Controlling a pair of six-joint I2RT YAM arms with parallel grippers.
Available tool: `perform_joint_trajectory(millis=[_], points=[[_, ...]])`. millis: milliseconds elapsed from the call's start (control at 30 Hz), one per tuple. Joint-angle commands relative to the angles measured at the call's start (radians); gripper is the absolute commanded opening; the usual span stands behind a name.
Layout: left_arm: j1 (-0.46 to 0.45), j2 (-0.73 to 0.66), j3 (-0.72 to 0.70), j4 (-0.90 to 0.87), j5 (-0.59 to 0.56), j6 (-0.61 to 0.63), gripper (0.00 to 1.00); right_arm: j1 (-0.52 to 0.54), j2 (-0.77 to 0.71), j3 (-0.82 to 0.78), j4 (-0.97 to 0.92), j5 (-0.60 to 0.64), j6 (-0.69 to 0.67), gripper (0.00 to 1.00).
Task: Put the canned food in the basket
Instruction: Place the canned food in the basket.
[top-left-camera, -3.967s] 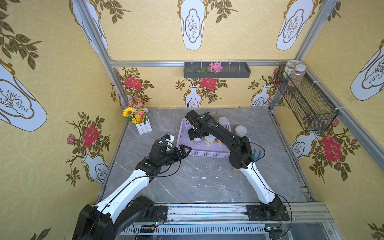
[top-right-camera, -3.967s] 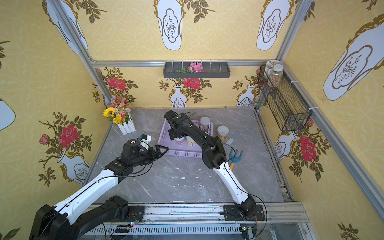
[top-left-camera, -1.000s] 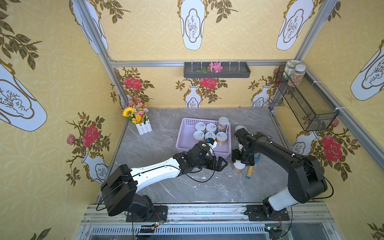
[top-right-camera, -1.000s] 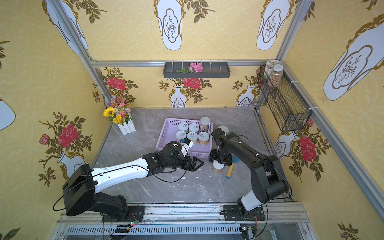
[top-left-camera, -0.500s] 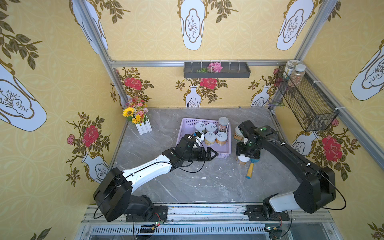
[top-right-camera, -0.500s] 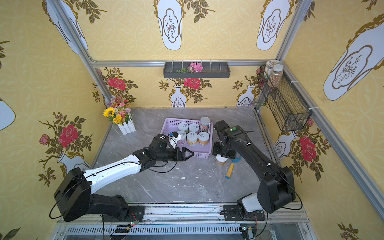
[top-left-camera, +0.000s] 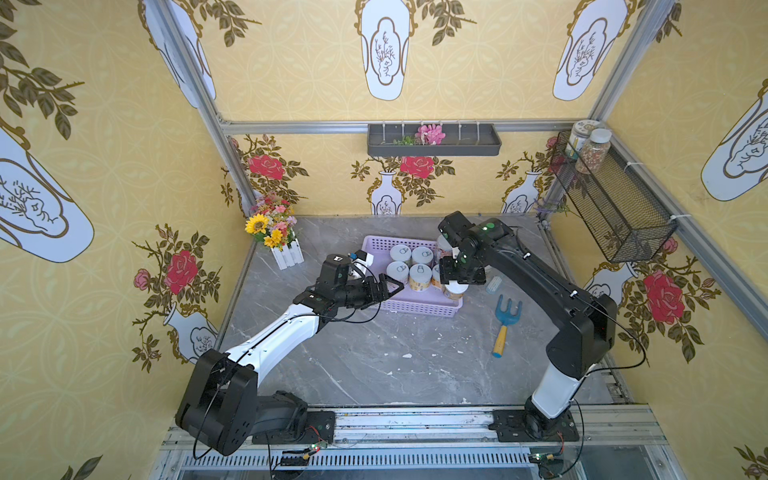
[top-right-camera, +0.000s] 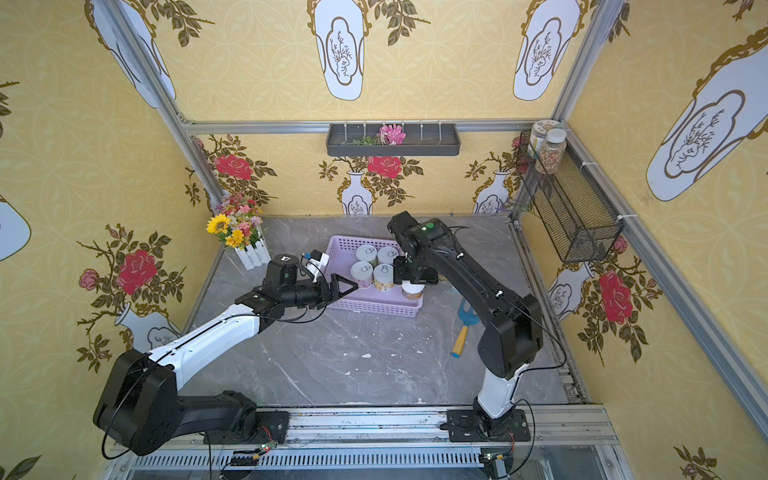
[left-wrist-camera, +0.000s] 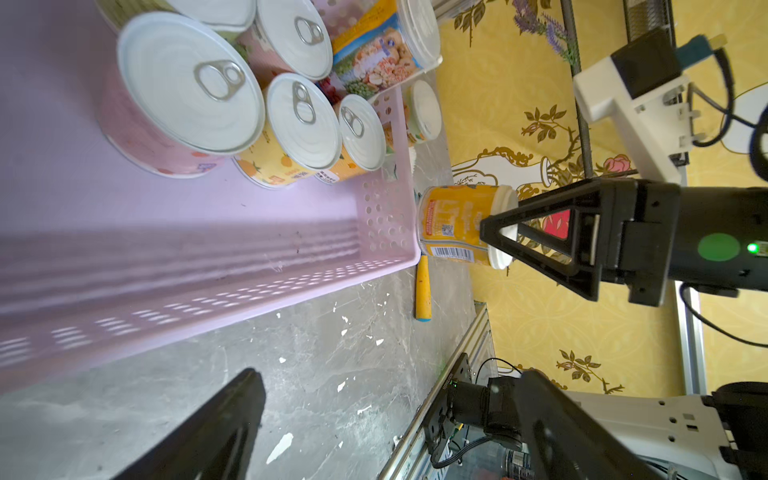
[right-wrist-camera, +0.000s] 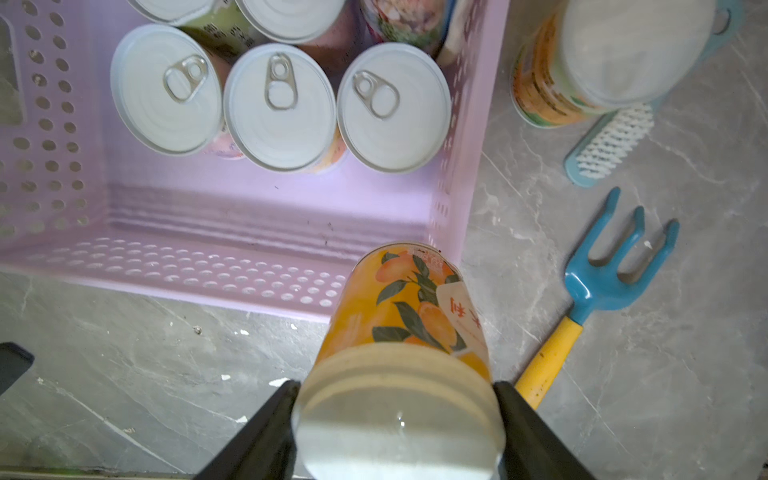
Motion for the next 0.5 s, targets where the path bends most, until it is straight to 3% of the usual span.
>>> perform_joint_trajectory(millis=[0, 233, 467], points=[[0.038, 0.006, 0.019, -0.036, 0.04, 0.056, 1.0, 0.005, 0.056, 0.054, 0.032, -0.003, -0.023, 0.67], [0.149, 0.036, 0.057, -0.088, 0.023, 0.107, 1.0, 0.003, 0.177, 0.112, 0.025, -0.029, -0.006, 0.67], [0.164, 0.083, 0.093, -0.114, 0.035, 0.163, 1.0, -0.012, 0.231, 0.105, 0.022, -0.036, 0.005, 0.67]])
